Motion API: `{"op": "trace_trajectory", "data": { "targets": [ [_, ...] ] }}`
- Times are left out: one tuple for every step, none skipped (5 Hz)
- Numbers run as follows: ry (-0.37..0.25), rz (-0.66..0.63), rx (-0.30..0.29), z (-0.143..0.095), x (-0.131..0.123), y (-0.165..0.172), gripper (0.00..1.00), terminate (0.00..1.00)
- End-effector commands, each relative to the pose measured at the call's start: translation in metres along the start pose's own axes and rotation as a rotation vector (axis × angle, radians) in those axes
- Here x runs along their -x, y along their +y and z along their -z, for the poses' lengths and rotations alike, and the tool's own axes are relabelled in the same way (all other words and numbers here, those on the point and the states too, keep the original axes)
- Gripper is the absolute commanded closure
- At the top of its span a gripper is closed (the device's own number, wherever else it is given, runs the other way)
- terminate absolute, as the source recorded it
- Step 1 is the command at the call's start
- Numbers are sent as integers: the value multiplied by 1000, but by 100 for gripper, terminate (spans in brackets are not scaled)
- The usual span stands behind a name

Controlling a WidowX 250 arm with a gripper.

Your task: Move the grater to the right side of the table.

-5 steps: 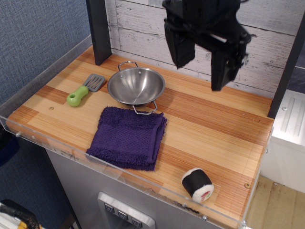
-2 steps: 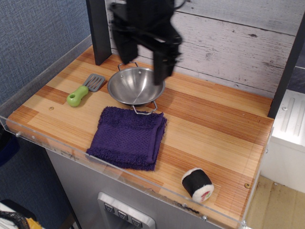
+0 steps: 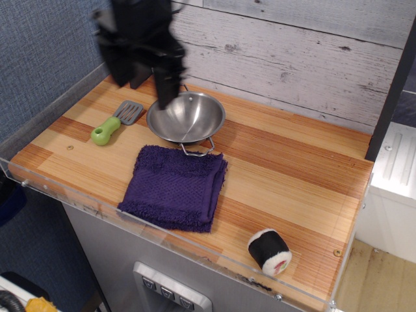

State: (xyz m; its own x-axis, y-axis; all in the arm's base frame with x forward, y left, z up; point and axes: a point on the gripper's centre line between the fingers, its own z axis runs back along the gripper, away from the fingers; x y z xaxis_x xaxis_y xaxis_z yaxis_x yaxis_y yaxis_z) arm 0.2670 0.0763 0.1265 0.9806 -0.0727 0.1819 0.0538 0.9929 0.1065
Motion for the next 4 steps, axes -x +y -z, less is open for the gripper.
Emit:
{"op": "trace_trajectory", "data": {
  "targets": [
    [41, -136, 9, 35, 12, 49, 0, 0],
    [70, -173, 6, 51, 13, 66, 0, 0],
    [74, -200, -7, 64, 14, 80, 0, 0],
    [77, -188, -65, 75, 13, 89, 0, 0]
  ]
}}
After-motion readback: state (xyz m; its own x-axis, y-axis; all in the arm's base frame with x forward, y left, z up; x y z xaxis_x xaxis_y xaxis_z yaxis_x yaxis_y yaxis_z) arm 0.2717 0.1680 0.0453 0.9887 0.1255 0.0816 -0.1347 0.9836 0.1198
